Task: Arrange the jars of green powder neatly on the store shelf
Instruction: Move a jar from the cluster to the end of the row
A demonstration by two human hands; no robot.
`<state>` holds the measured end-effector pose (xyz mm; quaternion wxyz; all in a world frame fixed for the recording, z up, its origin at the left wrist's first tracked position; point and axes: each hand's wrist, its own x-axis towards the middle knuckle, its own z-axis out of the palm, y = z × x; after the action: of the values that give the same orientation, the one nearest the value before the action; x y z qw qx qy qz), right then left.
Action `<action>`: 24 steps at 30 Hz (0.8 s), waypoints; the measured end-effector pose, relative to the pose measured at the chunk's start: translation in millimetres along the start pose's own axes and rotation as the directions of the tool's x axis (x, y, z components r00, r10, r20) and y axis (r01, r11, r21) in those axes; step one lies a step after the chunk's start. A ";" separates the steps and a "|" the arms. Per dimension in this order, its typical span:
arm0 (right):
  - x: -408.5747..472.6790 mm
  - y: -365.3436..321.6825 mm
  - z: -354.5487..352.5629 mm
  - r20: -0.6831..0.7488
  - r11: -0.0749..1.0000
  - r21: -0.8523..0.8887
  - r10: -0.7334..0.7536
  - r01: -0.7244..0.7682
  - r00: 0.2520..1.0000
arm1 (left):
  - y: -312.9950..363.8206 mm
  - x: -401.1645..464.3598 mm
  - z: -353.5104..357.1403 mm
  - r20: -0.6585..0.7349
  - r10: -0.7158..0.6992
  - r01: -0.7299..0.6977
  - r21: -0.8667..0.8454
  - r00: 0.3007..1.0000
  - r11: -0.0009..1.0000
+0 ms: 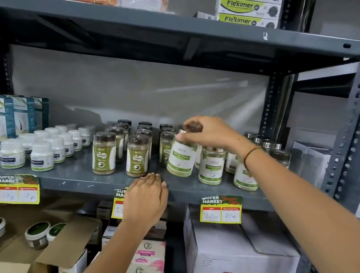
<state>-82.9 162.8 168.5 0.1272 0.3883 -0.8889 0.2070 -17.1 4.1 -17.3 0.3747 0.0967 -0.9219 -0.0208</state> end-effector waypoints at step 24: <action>-90.3 146.8 -127.5 0.063 0.821 -0.313 0.519 -0.477 0.852 | 3.2 -3.7 7.1 -0.140 -0.001 0.000 -0.001 0.990 1.000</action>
<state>-123.4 369.9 206.5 0.0582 0.1334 -0.9866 0.0738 -19.9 7.7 -24.5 0.4386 0.0980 -0.8932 -0.0146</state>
